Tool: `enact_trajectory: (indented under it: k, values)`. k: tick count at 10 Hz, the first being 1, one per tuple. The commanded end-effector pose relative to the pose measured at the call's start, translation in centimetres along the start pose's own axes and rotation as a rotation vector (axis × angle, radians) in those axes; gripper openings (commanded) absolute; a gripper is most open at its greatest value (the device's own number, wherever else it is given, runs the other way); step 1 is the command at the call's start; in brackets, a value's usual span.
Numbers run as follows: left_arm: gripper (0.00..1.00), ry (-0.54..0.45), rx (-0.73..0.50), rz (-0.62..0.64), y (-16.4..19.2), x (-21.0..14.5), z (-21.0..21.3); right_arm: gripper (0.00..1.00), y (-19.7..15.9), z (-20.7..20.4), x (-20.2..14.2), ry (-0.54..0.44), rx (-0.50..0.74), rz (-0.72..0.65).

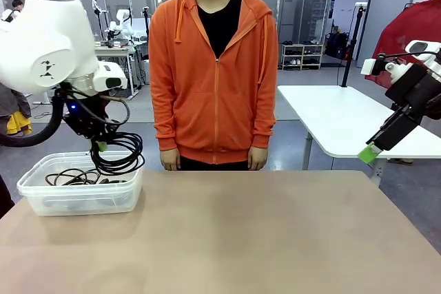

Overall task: Organize and store the cables.
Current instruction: Place the USB Extension Cable into the Organizing box.

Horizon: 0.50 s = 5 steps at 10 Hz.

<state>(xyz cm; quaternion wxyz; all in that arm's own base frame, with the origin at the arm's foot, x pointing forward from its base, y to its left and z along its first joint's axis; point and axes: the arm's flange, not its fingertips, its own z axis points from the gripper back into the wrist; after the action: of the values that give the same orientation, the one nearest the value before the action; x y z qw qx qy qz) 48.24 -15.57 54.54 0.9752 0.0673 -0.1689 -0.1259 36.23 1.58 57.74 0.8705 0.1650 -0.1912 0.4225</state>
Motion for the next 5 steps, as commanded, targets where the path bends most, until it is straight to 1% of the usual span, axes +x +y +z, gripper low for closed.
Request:
enact_trajectory:
  k: [1, 2, 5]
  values:
    - [0.19, -0.028, -0.068, -0.01, 0.49, -0.74, 0.07, 1.0, -0.03, 0.1, 0.34, -0.004, -0.005, -0.023]
    - [0.19, 0.0, 0.0, 0.0, 0.0, 0.0, 0.0, 1.0, -0.03, 0.1, 0.34, -0.004, -0.005, -0.023]
    - [0.19, 0.0, 0.0, 0.0, 0.0, 0.0, 0.0, 1.0, -0.03, 0.1, 0.34, -0.004, -0.005, -0.023]
